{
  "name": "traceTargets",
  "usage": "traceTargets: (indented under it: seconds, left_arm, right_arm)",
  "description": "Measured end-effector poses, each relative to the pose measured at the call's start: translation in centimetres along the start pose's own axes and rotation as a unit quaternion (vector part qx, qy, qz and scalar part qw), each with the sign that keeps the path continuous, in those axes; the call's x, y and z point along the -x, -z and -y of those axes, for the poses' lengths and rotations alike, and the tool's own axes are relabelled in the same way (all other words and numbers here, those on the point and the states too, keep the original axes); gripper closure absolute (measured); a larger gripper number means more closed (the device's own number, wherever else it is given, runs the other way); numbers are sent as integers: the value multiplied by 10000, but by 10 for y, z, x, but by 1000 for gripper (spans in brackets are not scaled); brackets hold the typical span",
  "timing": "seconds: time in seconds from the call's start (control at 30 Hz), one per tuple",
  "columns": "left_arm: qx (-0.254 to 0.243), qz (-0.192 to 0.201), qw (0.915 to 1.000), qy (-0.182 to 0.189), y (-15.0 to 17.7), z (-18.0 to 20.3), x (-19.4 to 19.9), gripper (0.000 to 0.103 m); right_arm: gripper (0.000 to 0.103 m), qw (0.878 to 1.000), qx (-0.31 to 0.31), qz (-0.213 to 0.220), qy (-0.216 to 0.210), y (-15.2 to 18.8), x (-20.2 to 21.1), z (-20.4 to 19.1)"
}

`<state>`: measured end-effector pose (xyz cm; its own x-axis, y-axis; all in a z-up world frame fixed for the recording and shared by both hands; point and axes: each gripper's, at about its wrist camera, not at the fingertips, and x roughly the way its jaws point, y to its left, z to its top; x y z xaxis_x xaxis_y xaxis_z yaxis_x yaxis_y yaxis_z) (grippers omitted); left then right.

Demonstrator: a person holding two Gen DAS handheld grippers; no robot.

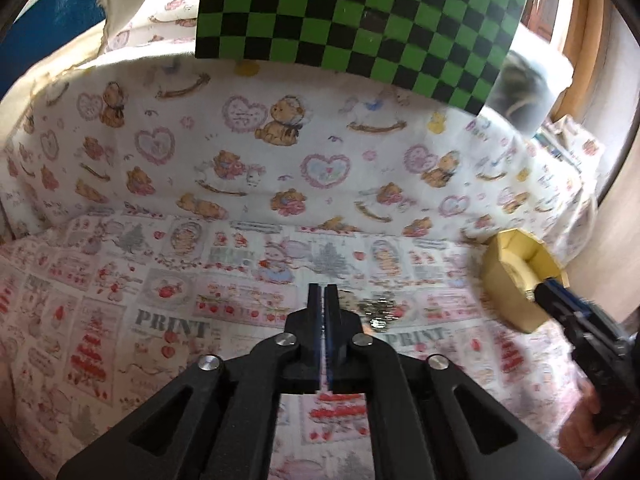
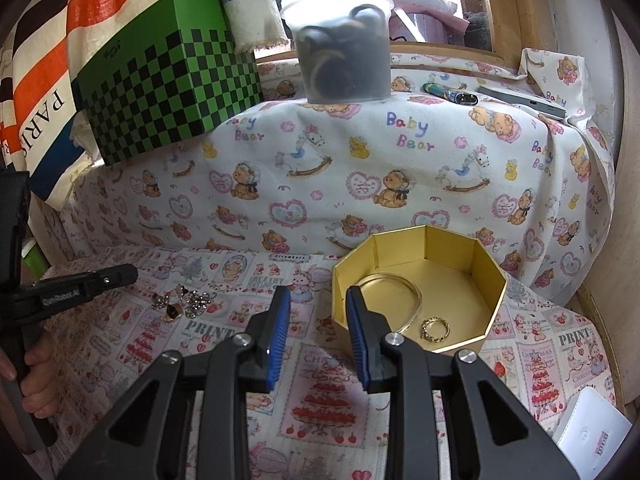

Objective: Organize jewelry

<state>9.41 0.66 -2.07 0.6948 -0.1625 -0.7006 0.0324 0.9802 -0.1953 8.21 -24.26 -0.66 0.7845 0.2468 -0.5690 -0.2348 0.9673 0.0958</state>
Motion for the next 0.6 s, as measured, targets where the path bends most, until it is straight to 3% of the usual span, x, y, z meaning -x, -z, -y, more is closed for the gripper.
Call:
traceTargets:
  seconds: [0.03, 0.2, 0.4, 0.6]
  left_arm:
    - [-50, -45, 10000, -35, 1, 2, -5, 92]
    - [-16, -355, 9993, 77, 5, 0, -26, 91]
    - [-171, -341, 9992, 69, 9, 8, -26, 83]
    - [-281, -411, 9987, -132, 13, 15, -35, 84]
  right_arm:
    - [77, 10000, 4, -2, -3, 0, 0, 0]
    - [75, 10000, -26, 1, -7, -1, 0, 1]
    - [75, 10000, -29, 0, -7, -1, 0, 1]
    - [75, 10000, -43, -3, 4, -1, 0, 2]
